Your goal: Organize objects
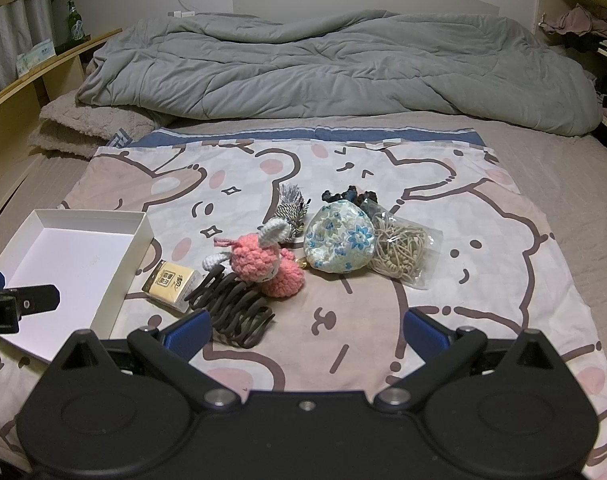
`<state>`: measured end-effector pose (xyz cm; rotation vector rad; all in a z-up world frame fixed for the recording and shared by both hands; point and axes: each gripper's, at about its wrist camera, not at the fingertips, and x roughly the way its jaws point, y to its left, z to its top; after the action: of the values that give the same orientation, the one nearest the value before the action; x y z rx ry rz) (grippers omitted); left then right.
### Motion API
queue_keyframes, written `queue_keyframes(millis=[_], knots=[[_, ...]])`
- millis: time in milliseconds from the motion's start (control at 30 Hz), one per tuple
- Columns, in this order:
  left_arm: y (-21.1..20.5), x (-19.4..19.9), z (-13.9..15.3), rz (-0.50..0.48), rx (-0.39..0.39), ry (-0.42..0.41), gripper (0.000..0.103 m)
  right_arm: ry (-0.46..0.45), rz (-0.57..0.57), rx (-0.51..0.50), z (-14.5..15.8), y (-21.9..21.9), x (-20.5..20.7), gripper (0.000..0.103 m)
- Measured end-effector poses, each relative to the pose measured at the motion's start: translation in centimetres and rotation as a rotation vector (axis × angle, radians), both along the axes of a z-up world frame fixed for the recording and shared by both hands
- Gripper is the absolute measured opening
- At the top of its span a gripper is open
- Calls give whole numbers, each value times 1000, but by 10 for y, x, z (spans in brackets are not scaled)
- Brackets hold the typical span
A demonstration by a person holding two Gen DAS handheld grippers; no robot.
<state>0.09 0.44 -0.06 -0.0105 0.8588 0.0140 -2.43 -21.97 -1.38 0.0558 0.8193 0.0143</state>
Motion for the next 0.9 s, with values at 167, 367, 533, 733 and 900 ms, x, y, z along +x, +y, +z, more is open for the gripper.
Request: queue_keyframes(millis=[167, 367, 533, 733, 900], knots=[[0, 0, 0, 0, 0, 0, 103, 0, 0, 0, 0, 0, 0, 103], [0, 0, 0, 0, 0, 0, 103, 1, 0, 0, 0, 0, 0, 103], [0, 0, 0, 0, 1, 0, 103, 1, 0, 0, 0, 0, 0, 103], [0, 0, 0, -1, -2, 0, 103, 2, 1, 0, 1, 1, 1, 103], [-2, 3, 3, -3, 2, -8, 103, -7, 5, 5, 0, 0, 0, 103]])
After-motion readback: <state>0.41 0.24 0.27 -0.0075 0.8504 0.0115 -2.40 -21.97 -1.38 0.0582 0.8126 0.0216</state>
